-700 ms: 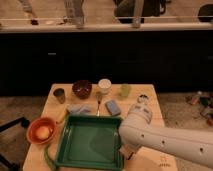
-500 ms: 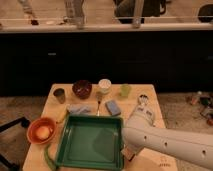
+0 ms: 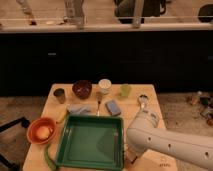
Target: Place eraser in table surface
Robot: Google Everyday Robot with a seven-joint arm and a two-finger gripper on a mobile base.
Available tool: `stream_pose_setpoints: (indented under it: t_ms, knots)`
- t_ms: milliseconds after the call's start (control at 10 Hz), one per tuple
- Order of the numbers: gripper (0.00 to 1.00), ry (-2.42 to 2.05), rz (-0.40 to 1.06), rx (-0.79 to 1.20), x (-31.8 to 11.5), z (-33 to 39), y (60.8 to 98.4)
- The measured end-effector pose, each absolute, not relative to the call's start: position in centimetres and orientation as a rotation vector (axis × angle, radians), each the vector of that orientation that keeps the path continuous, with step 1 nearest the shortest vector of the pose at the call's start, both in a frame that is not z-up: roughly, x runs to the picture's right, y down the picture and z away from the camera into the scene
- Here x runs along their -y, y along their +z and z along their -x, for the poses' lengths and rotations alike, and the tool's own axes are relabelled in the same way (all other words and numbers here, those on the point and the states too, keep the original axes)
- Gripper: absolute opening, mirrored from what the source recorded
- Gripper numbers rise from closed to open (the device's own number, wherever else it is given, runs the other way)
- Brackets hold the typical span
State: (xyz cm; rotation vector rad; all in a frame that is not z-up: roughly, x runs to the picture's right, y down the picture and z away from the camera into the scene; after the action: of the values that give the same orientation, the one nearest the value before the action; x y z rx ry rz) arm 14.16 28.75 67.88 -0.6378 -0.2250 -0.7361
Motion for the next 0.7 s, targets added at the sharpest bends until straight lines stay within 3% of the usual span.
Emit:
stream_pose_setpoints:
  t_ms: [700]
  knots:
    - [0.10,-0.690,0.649,0.229,-29.5,-16.6,68.5]
